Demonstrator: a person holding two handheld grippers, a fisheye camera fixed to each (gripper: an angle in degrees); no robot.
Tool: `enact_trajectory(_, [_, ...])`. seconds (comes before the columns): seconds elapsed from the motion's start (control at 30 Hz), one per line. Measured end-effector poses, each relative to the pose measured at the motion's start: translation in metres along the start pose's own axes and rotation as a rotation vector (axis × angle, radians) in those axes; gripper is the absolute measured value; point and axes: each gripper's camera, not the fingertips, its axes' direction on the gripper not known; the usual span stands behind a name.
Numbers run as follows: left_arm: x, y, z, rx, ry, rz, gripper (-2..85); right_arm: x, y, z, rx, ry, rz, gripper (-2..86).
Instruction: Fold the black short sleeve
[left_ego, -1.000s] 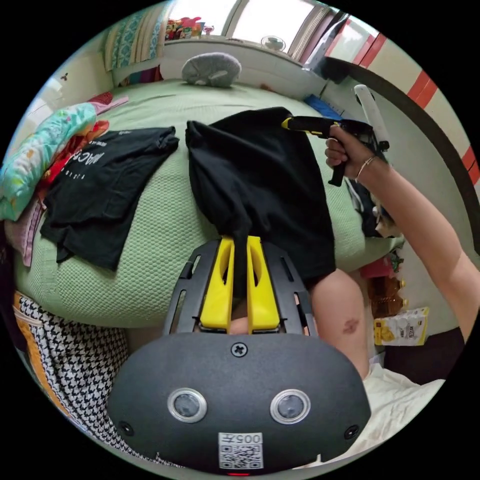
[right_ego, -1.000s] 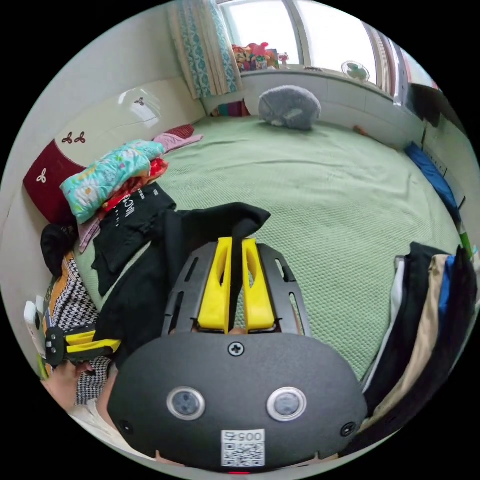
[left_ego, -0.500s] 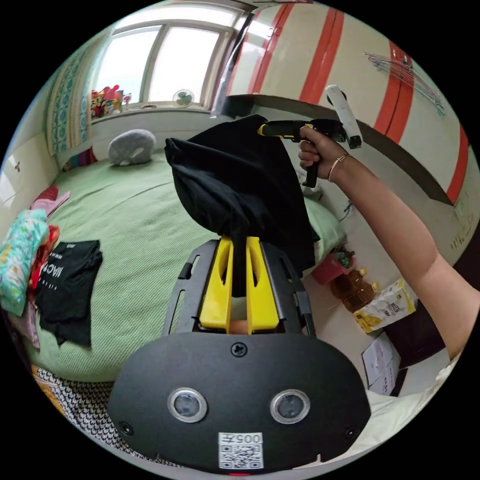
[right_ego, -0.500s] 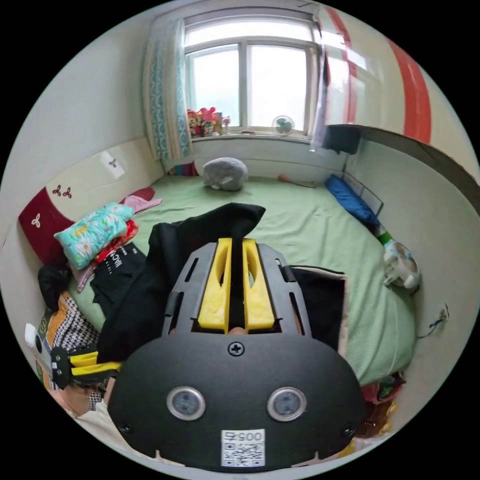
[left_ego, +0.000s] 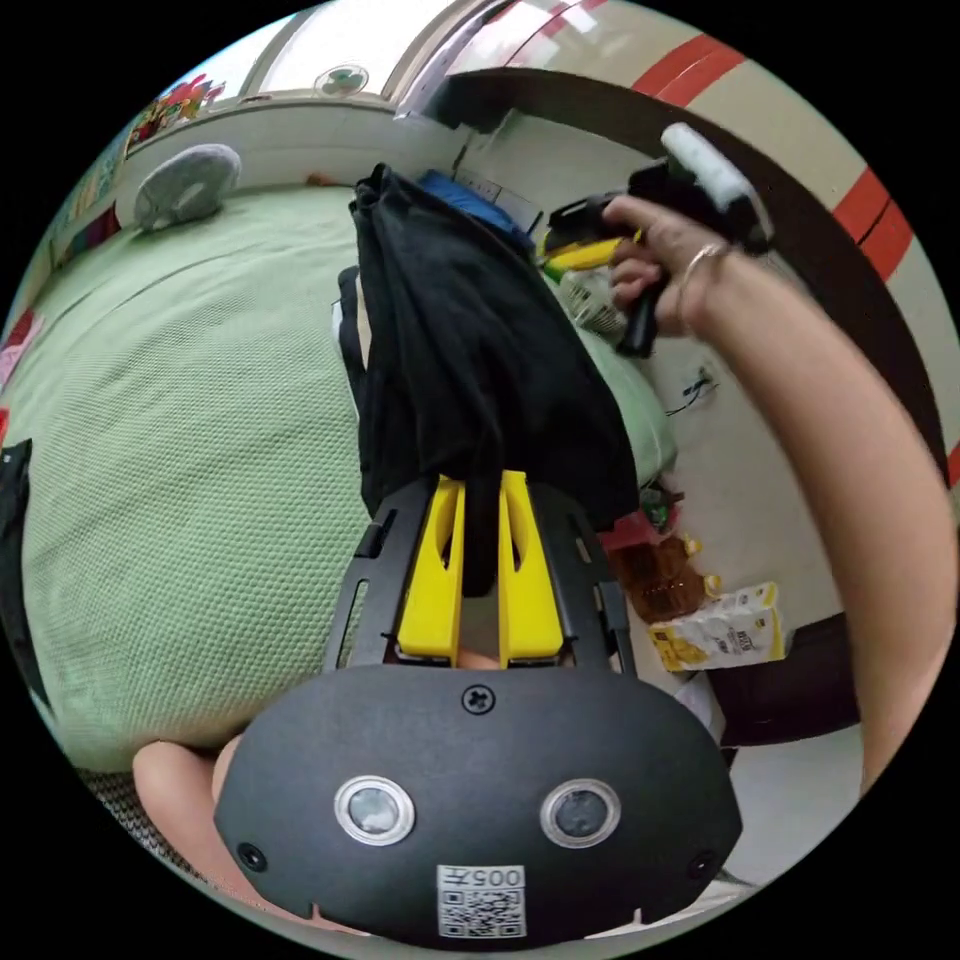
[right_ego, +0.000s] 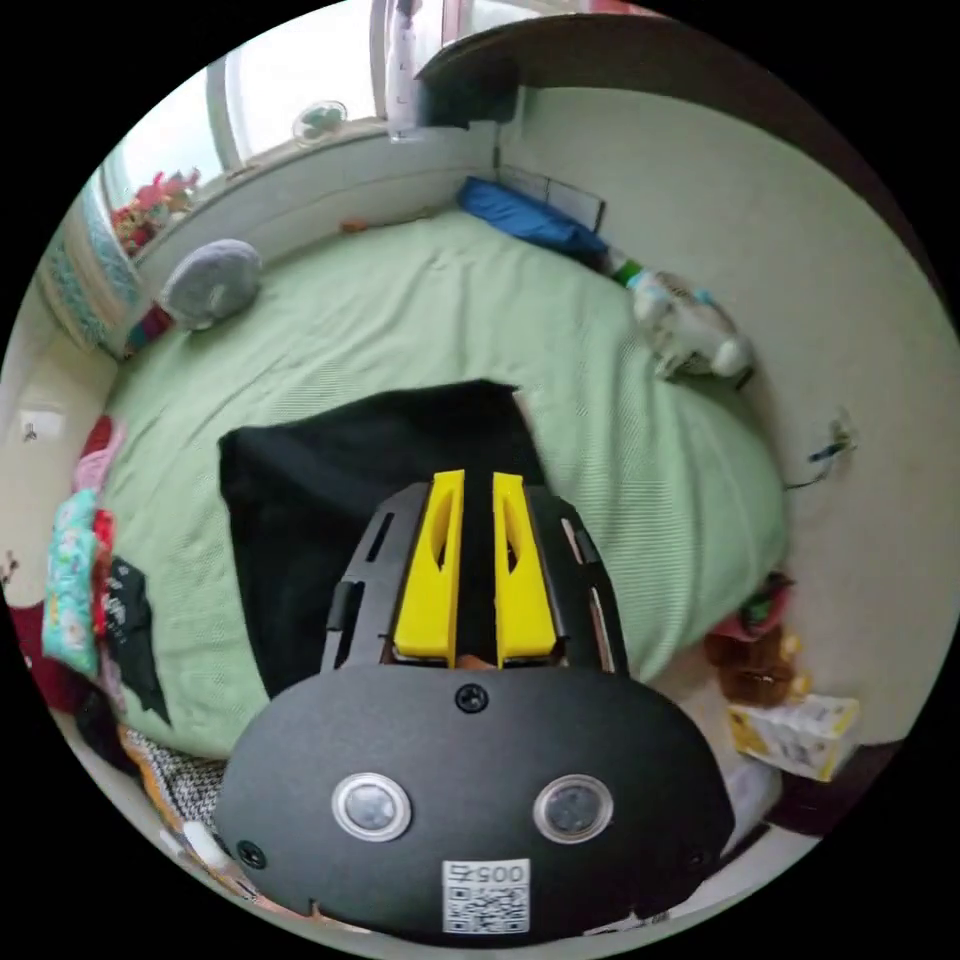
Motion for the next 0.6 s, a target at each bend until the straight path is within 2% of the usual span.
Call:
enact_trajectory(0.07, [-0.005, -0.002, 0.002, 0.004, 0.018, 0.019, 6.0, -0.003, 0.029, 0.000, 0.043, -0.184, -0.031, 6.4])
enact_trajectory(0.13, [-0.006, -0.004, 0.005, 0.013, 0.018, 0.031, 5.9, -0.017, 0.046, -0.005, 0.059, -0.210, -0.091, 6.8])
enact_trajectory(0.3, [0.005, -0.004, 0.007, 0.033, -0.060, 0.070, 6.0, -0.071, 0.064, -0.008, 0.095, -0.166, -0.186, 5.6])
enact_trajectory(0.4, [0.008, -0.005, -0.001, 0.009, -0.073, 0.124, 6.7, -0.093, 0.060, 0.028, 0.028, -0.009, -0.221, 3.5])
enact_trajectory(0.53, [-0.005, 0.014, -0.031, -0.010, -0.054, 0.153, 7.9, -0.095, 0.060, 0.051, 0.012, -0.069, -0.170, 2.0])
enact_trajectory(0.6, [-0.020, 0.029, -0.051, 0.010, -0.070, 0.122, 7.9, -0.104, 0.062, 0.051, -0.025, -0.095, -0.187, 4.7])
